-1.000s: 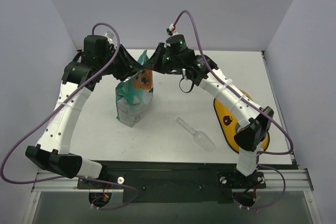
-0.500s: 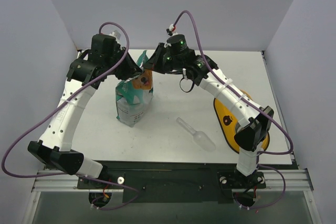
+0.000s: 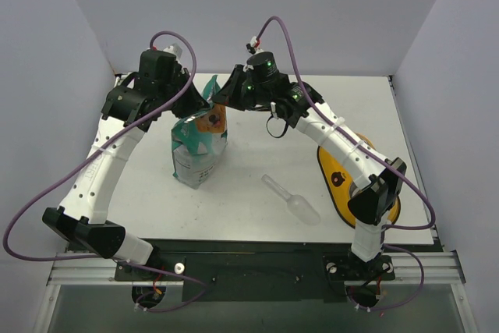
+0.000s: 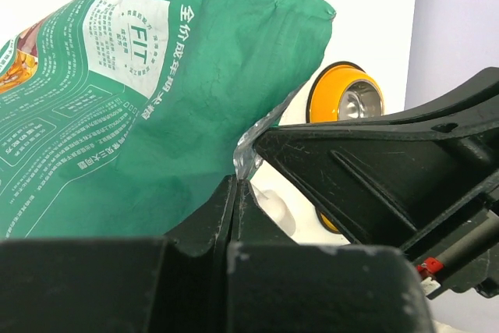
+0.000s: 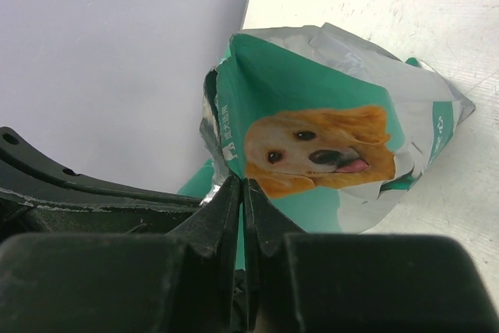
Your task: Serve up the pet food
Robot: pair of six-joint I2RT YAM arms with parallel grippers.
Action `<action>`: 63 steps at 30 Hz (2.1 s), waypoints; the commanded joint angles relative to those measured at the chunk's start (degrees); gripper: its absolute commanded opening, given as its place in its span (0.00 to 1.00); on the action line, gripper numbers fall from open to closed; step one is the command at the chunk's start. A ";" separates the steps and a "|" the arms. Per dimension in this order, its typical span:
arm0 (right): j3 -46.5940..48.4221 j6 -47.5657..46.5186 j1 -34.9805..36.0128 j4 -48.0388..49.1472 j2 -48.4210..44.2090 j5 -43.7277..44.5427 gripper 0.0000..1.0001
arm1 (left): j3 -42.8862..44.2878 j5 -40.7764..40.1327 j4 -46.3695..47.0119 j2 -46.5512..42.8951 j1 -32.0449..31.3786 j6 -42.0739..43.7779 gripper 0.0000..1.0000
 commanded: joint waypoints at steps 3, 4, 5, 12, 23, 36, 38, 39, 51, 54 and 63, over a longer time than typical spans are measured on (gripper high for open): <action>-0.05 -1.88 1.98 -3.41 -1.43 2.67 0.00 | 2.45 -3.16 -0.71 -1.37 0.26 -2.75 0.00; -0.22 -2.23 2.15 -3.41 -1.87 2.93 0.00 | 3.15 -3.16 -0.62 -1.28 0.35 -2.84 0.00; -0.49 -2.23 2.15 -3.41 -1.96 3.02 0.00 | 3.51 -3.16 -0.54 -0.93 0.52 -3.10 0.00; 1.09 -1.09 1.72 -2.00 -0.55 0.65 0.00 | 3.43 -1.66 0.60 0.22 1.32 -4.51 0.38; 1.36 -0.56 1.45 -1.03 -0.90 -0.40 0.00 | 0.44 -1.85 2.63 -0.05 1.58 -3.98 0.22; 0.48 -1.08 1.80 -0.86 -2.04 -0.49 0.00 | -2.64 2.47 5.70 -0.22 1.32 -3.82 0.15; 0.22 -1.70 1.89 -1.47 -2.31 0.30 0.00 | -1.86 0.81 5.71 -0.05 1.32 -2.41 0.08; 0.30 -1.88 1.80 -1.82 -2.22 0.91 0.00 | -0.46 0.02 4.92 0.39 1.23 -1.71 0.06; 2.93 -5.22 4.00 -7.89 -1.61 7.76 0.00 | 16.16 -16.95 -4.66 3.99 -3.78 2.43 0.00; 5.04 -5.92 4.35 -11.40 -0.56 9.70 0.00 | 17.83 -18.36 -5.28 4.17 -4.22 2.78 0.00; 6.89 -6.89 4.88 -17.02 1.12 11.55 0.00 | 18.98 -18.45 -6.25 5.23 -4.22 2.61 0.00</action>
